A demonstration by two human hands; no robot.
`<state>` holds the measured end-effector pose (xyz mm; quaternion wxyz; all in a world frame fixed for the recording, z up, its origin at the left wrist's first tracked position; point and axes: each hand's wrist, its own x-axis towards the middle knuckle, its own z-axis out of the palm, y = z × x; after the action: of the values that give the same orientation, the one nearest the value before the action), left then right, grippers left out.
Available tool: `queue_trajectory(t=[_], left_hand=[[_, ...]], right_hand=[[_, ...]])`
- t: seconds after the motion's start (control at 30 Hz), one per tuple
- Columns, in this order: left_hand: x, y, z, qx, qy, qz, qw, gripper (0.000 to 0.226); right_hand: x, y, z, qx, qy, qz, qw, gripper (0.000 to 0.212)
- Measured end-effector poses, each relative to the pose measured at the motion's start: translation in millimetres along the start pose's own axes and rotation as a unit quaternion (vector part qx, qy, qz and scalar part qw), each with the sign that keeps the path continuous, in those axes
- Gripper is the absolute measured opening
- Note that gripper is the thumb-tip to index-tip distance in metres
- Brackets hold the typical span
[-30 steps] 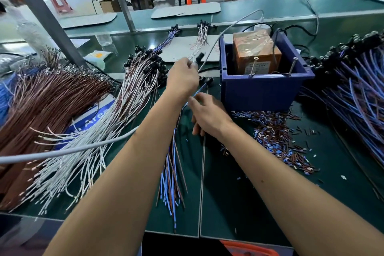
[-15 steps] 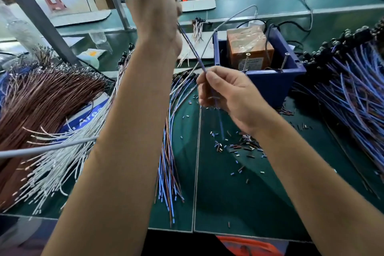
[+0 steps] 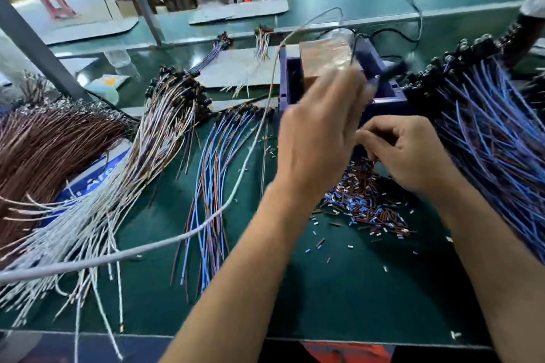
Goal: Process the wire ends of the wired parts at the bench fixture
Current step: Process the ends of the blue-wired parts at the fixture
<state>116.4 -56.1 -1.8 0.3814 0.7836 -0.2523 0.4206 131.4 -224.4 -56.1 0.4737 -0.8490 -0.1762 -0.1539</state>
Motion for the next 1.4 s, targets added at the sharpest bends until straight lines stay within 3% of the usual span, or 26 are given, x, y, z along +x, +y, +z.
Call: queue_trajectory(t=[0.07,0.23,0.43,0.6,0.73,0.93,1.4], left_hand=[[-32,2,18,0.020,-0.083,-0.001,0.996,0.028],[-51,-16,29,0.024,-0.131,-0.031,0.991,0.022],[-55,-29,29,0.022,-0.136,-0.084,0.987,0.025],[-58,-34,29,0.017,-0.127,-0.121,0.984,0.006],[-59,-37,30,0.014,-0.103,-0.143,0.984,0.012],[-57,-38,28,-0.001,-0.127,-0.112,0.986,0.002],[-55,-38,32,-0.071,-0.135,-0.139,0.978,0.012]], right_hand=[[-4,2,4,0.024,0.005,0.005,1.000,0.038],[-6,6,8,0.058,0.024,0.031,0.998,0.043],[-8,13,6,0.188,0.081,0.118,0.972,0.029],[-6,14,1,0.288,0.101,0.161,0.939,0.018],[-7,15,4,0.295,0.078,0.162,0.938,0.012],[-7,15,4,0.276,0.074,0.145,0.947,0.016],[-8,11,4,0.293,0.080,0.149,0.941,0.020]])
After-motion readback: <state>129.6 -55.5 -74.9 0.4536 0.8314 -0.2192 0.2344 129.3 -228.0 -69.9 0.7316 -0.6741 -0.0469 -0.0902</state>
